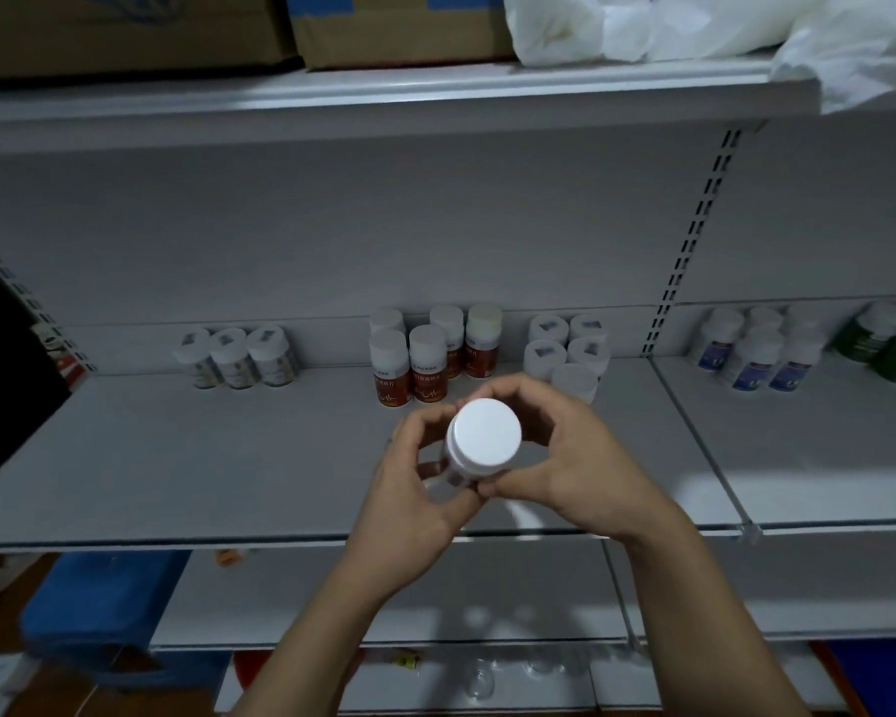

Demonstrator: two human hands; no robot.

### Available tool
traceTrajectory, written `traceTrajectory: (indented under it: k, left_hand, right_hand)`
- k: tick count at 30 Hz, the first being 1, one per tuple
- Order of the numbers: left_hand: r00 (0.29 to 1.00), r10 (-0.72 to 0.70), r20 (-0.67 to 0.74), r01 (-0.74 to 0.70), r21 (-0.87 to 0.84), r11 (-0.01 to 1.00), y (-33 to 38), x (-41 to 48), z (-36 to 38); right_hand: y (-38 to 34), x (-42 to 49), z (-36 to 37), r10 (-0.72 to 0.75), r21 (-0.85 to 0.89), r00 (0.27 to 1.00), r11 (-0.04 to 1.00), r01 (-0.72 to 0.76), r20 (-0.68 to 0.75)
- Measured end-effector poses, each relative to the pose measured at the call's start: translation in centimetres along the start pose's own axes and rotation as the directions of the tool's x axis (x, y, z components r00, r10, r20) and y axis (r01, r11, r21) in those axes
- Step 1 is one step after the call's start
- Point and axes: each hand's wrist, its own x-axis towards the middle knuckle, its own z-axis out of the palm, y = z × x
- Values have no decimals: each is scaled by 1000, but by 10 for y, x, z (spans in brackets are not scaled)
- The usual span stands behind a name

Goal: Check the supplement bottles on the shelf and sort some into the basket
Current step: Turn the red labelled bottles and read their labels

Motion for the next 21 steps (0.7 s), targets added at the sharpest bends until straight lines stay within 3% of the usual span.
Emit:
traceTrajectory:
  k: [5,9,15,21]
  left_hand:
    - [995,-93,43,90,64,994,-4,-2,-2]
    - [992,-106,62,99,104,990,-6,-2,-5]
    - [987,-155,-41,160,181,970,-32,-3,-20]
    - [975,-189,-119,213,234,949,-55,8,-43]
  right_hand:
    - [5,10,9,107,94,975,991,-91,-194]
    - [12,17,20,188,159,954,975,-153,-233]
    - [13,28,36,163,-205,954,954,-217,-252]
    - [9,53,69,92,-476,980,864,-166,-176]
